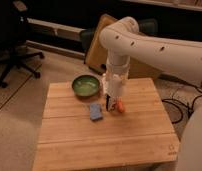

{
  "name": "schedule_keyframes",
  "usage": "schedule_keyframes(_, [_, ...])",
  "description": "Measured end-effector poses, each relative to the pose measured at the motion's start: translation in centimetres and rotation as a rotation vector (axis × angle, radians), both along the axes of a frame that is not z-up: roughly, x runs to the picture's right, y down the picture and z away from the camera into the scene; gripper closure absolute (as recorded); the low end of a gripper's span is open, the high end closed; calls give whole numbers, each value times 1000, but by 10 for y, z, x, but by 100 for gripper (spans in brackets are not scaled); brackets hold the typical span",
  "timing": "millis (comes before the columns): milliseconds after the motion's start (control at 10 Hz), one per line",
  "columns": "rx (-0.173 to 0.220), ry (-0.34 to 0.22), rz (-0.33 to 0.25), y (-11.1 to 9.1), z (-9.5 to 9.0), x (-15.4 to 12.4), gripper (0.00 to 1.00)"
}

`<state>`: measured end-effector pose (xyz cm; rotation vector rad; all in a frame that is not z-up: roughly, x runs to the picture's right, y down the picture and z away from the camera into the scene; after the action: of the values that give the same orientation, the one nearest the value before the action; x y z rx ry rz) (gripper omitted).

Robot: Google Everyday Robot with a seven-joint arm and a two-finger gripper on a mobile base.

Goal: Place the ceramic cup over the eraser

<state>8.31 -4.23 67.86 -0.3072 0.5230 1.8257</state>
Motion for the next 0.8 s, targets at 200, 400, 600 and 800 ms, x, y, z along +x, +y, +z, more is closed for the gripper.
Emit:
schedule_keyframes(200, [7,-33,15,-2,5,-2,100])
schedule_keyframes(400, [3,-45,27,1,8,0,100])
schedule_keyframes(600, [11,-59,44,4,14,8,100])
schedule_keyframes(800, [31,-82,61,4,25,15,100])
